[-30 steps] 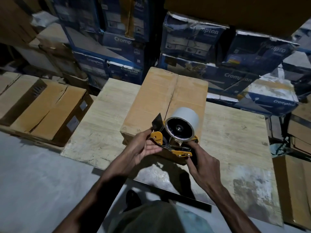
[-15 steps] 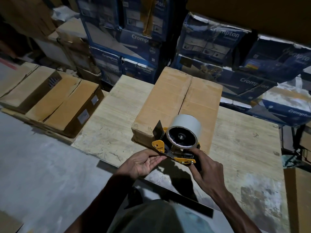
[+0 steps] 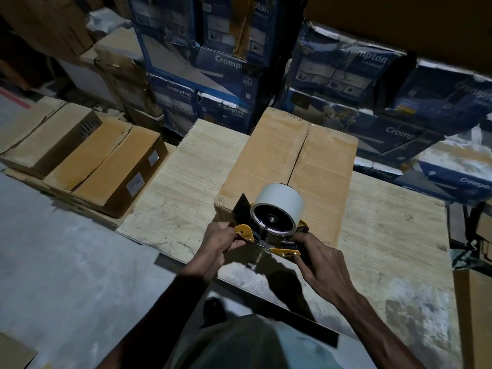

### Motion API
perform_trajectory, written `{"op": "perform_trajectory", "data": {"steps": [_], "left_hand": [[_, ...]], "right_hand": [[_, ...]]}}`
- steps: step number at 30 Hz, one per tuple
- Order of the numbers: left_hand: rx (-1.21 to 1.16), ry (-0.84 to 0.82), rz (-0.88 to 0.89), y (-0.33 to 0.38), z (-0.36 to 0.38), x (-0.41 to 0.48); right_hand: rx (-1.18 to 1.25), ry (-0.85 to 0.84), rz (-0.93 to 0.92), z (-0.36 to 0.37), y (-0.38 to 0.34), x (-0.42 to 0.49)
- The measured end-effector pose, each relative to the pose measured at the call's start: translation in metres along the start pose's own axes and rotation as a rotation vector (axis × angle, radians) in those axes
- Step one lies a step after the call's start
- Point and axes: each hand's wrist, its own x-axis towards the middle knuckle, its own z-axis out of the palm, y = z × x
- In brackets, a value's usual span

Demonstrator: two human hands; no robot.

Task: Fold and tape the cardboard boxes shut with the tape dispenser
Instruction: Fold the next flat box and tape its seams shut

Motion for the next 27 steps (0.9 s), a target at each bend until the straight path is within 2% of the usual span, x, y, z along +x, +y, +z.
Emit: {"op": "perform_trajectory", "data": {"steps": [3, 10, 18, 22, 27], "left_hand": [[0.047, 0.066, 0.056, 0.011, -0.011, 0.008], [0.090, 0.043, 0.123, 0.033, -0.018, 0.015], [0.091, 0.098, 0.202, 0.078, -0.089, 0.049], [0.145, 0.089, 0.234, 0.077, -0.090, 0.064], [0.119, 0.167, 0.258, 0.065, -0.084, 0.076]], "right_hand": [[-0.009, -0.029, 0.023, -0.002, 0.004, 0.005], [-0.059, -0.052, -0.024, -0.016, 0.003, 0.022], [-0.083, -0.005, 0.023, -0.046, 0.033, 0.008], [-0.119, -0.027, 0.019, -0.039, 0.037, 0.008], [-0.135, -0.054, 0.054, -0.021, 0.043, 0.007]]}}
